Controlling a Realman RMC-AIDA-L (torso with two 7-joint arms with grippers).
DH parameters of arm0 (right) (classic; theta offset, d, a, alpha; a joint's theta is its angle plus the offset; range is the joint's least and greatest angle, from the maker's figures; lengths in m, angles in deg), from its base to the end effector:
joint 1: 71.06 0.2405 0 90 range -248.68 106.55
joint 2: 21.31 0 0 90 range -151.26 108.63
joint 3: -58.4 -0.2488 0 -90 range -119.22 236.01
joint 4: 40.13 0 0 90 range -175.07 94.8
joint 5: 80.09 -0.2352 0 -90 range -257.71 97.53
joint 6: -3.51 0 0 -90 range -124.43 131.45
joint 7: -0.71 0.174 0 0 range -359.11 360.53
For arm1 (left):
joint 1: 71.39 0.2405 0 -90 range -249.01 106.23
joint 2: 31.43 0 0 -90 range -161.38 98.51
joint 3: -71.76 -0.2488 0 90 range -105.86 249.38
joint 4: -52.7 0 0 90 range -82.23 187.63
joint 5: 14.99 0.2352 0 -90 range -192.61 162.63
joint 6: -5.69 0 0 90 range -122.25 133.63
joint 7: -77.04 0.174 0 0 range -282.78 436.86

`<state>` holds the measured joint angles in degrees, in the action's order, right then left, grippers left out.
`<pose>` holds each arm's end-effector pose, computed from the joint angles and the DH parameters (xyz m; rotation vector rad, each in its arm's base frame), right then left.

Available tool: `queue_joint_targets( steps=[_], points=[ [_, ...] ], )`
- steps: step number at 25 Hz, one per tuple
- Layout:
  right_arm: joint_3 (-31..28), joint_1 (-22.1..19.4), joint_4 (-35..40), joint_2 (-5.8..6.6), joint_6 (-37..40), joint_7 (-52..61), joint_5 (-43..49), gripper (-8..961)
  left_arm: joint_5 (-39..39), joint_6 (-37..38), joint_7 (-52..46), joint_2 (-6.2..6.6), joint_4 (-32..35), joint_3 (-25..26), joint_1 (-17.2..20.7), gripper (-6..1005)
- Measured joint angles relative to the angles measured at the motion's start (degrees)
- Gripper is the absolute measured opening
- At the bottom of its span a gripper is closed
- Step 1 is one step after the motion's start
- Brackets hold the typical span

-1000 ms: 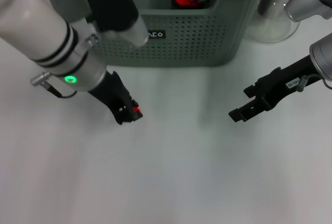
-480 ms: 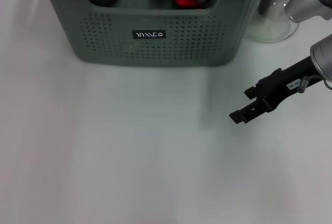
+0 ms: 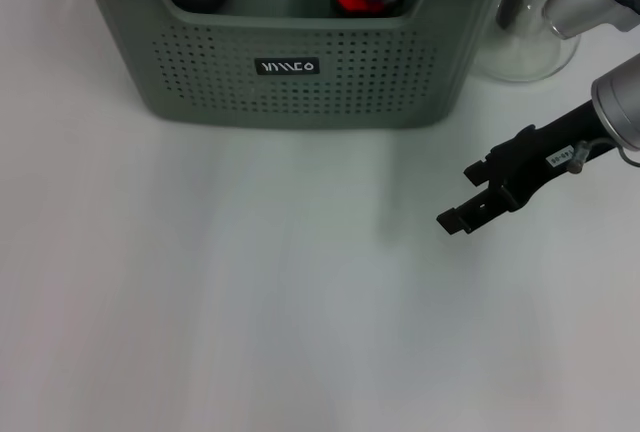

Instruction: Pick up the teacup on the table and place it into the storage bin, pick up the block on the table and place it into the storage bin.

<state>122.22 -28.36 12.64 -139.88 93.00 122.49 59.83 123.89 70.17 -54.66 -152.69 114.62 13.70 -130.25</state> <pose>0.2036 0.3870 -0.0441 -2.9167 0.8786 -0.2967 -0.0230 0.5014 0.0051 -2.5048 -0.5014 -0.2720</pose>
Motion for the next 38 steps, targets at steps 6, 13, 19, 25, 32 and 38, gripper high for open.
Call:
queue_joint_targets(
  steps=[6, 13, 19, 25, 32, 38],
  points=[
    [0.0, 0.1, 0.0, 0.07, 0.1, 0.0, 0.0, 944, 3.1, -8.3, 0.3, 0.01, -10.3, -1.9, -2.9, 271],
    [0.0, 0.1, 0.0, 0.14, 0.1, -0.1, 0.0, 944, 4.8, -12.6, 0.2, -0.32, -13.0, -2.0, -2.7, 329],
    [0.0, 0.0, 0.0, 0.35, 0.1, -0.1, 0.0, 945, 4.4, -8.9, -0.5, 0.21, -9.1, -0.1, -0.6, 586],
    [-0.3, 0.1, 0.3, 0.59, 0.1, -0.6, 0.0, 945, -13.7, 15.0, 7.2, 0.05, 6.8, 10.0, 10.2, 717],
    [-3.6, -0.6, 2.0, 0.30, 2.1, -6.5, -2.1, 945, -40.9, 42.2, 18.4, 1.94, 6.9, 23.3, 25.1, 760],
    [-8.9, -2.3, 1.8, -0.11, 3.9, -15.7, -9.7, 945, -33.7, 47.5, 27.5, -0.87, 5.8, 26.8, 33.0, 797]
  ],
)
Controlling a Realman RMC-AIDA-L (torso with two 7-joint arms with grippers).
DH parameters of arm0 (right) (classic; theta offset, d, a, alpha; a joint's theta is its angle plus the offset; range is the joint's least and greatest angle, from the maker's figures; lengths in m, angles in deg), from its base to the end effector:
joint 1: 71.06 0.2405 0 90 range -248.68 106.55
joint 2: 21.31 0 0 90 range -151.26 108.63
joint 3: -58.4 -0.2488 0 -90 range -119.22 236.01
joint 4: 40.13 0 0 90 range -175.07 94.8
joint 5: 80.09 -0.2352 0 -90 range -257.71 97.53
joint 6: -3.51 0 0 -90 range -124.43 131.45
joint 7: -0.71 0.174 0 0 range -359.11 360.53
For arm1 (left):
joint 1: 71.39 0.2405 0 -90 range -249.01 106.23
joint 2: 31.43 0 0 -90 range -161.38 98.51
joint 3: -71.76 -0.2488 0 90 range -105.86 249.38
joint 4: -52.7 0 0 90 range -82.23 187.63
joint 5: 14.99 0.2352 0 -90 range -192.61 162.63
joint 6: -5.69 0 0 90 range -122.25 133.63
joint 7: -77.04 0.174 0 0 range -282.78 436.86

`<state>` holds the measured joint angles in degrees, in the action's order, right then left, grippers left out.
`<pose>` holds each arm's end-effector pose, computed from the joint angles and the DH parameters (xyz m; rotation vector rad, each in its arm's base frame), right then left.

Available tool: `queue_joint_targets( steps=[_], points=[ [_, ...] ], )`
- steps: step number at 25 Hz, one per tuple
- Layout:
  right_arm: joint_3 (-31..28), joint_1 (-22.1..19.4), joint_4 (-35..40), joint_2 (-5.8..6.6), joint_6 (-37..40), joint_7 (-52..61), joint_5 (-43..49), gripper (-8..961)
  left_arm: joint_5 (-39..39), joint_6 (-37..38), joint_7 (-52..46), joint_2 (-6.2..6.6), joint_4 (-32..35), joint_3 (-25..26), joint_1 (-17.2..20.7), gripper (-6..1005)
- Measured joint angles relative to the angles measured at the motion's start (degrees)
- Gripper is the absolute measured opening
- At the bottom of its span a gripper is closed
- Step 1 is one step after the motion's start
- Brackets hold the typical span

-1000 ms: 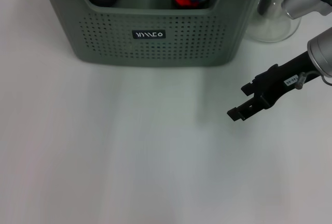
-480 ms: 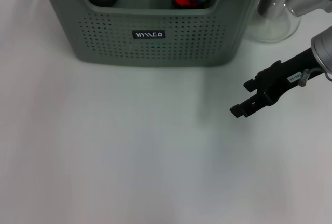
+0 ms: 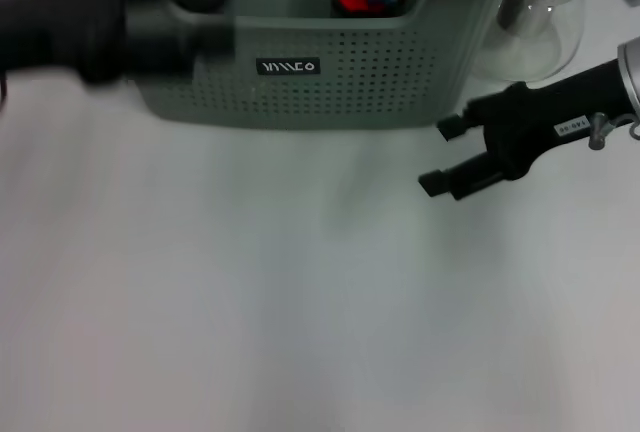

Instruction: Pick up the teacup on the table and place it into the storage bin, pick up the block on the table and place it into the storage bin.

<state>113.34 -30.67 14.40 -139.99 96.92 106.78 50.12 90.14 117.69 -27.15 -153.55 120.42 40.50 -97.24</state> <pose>0.1876 0.3865 -0.0211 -3.0097 0.6149 0.0982 -0.1976 0.3252 0.0871 -2.7022 -0.6125 -0.9950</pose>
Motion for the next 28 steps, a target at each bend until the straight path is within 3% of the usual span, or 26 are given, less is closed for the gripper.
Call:
queue_joint_targets(
  steps=[3, 6, 10, 16, 21, 28],
  points=[
    [-2.1, -1.7, -1.3, -0.50, -0.4, -6.0, -4.4, 945, 5.0, -1.4, 6.3, -1.61, -3.2, -0.4, 2.4, 832],
    [-4.1, -2.7, -3.9, -0.75, -0.6, -11.9, -7.1, 945, 9.7, -4.3, 10.6, -1.98, -8.6, -0.6, 2.8, 868],
    [-7.0, -2.9, -8.1, -0.26, -1.0, -16.9, -8.1, 945, 14.2, -8.1, 16.5, -1.47, -16.8, -0.3, 1.6, 866],
    [-7.0, -3.0, -11.0, 0.05, -2.5, -19.7, -7.6, 944, 16.1, -16.0, 20.7, -1.16, -22.6, -1.1, 0.1, 863],
    [-6.6, -3.4, -11.4, -0.21, -3.7, -20.3, -7.5, 944, 16.5, -18.5, 21.0, -0.53, -24.7, -1.1, -0.9, 862],
    [-6.5, -3.7, -11.6, -0.45, -3.7, -20.4, -7.4, 944, 16.7, -19.4, 21.1, -0.59, -24.8, -1.2, -1.1, 862]
  ],
)
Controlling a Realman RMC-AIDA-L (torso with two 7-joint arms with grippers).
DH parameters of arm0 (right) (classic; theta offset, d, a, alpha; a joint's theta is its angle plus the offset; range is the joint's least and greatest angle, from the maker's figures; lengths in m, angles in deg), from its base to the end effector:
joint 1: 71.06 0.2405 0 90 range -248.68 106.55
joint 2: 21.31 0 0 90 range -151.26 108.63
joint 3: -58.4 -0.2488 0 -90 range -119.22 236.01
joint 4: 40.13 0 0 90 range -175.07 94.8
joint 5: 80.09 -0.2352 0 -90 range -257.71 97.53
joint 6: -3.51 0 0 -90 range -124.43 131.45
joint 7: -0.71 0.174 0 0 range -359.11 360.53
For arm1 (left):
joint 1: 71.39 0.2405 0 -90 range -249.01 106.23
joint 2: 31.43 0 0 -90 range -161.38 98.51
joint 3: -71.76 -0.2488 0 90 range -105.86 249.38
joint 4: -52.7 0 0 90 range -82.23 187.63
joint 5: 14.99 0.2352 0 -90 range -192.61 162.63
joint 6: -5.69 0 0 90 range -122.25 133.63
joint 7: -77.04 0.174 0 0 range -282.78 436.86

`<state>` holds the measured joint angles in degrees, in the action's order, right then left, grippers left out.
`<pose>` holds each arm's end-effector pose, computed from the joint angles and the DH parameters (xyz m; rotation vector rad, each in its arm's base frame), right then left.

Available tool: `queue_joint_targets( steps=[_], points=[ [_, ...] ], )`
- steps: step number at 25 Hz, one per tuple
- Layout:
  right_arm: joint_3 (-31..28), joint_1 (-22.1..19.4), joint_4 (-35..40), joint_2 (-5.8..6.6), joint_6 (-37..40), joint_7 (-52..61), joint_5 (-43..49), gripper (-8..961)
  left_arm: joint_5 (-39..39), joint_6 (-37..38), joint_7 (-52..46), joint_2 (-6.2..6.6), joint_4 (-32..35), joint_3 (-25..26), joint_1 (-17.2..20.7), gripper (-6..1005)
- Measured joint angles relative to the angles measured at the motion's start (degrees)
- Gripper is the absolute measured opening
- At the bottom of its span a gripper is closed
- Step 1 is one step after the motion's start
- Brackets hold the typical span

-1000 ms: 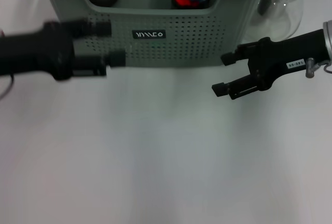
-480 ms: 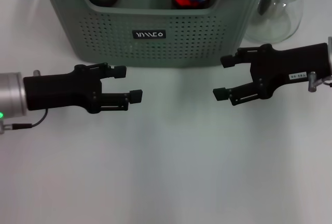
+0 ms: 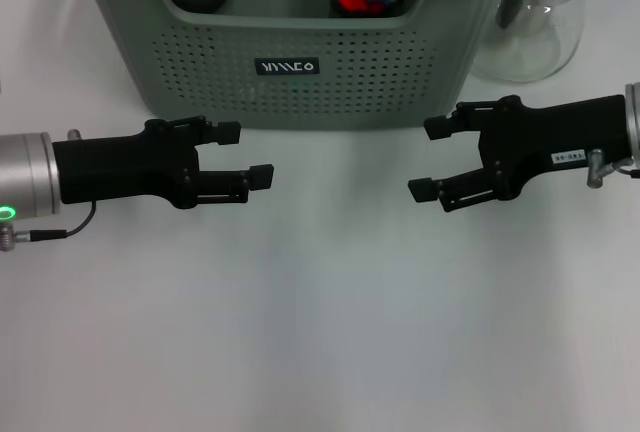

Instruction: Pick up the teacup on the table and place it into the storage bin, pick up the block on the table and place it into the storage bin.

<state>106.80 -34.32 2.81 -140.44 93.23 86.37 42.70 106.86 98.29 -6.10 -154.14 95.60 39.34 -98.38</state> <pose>0.2220 0.3726 -0.0383 -2.9689 0.4700 0.4057 -0.2778 0.3340 -0.0221 -2.6883 -0.7843 -0.6879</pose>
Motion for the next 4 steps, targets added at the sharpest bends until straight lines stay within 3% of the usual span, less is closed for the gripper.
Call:
queue_joint_targets(
  steps=[4],
  points=[
    [0.0, -0.1, -0.4, -0.07, -0.1, 0.0, 0.0, 944, 0.1, -0.1, 0.1, -0.04, -0.1, 0.0, 0.0, 862]
  ],
)
